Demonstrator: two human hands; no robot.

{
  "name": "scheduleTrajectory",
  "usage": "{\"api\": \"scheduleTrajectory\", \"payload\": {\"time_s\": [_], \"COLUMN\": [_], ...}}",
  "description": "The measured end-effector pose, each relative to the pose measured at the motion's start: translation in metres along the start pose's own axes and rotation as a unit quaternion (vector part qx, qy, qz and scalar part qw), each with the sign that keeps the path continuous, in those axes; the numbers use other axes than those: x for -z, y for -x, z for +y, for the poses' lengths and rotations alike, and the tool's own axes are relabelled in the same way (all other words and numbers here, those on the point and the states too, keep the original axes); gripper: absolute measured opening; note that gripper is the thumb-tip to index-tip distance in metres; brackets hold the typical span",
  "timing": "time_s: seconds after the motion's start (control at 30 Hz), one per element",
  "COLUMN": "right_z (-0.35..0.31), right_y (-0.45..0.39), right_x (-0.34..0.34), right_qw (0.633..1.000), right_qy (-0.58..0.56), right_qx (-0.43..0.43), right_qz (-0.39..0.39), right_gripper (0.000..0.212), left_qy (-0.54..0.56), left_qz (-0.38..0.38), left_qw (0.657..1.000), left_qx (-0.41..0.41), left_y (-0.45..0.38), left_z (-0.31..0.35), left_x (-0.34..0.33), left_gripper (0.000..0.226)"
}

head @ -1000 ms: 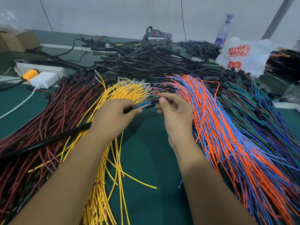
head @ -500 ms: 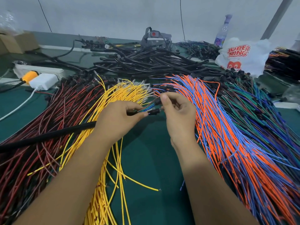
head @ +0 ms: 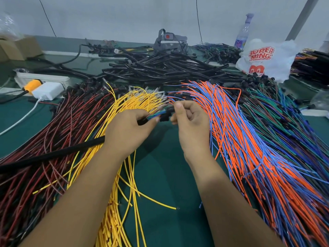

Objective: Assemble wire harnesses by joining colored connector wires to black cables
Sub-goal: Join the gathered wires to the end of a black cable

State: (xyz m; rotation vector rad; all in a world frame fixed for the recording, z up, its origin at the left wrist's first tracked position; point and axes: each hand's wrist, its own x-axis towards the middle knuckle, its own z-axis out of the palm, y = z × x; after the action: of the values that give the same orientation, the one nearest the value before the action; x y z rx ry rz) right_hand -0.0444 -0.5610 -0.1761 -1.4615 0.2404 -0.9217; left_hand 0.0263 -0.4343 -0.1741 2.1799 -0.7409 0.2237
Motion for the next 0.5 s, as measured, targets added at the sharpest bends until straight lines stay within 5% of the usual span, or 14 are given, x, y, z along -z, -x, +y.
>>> {"api": "scheduleTrajectory", "payload": {"time_s": [0.5], "right_z": [0.0004], "right_y": [0.0013], "right_x": [0.0021], "right_qw": [1.0], "right_qy": [0.013], "right_qx": [-0.006], "right_qz": [-0.01], "right_gripper": [0.016], "left_qy": [0.012], "left_qz": [-0.032], "left_qw": [0.999], "left_qx": [-0.032], "left_y": [-0.0004], "left_z": [-0.0029], "left_x": [-0.0019], "left_gripper": [0.015]}}
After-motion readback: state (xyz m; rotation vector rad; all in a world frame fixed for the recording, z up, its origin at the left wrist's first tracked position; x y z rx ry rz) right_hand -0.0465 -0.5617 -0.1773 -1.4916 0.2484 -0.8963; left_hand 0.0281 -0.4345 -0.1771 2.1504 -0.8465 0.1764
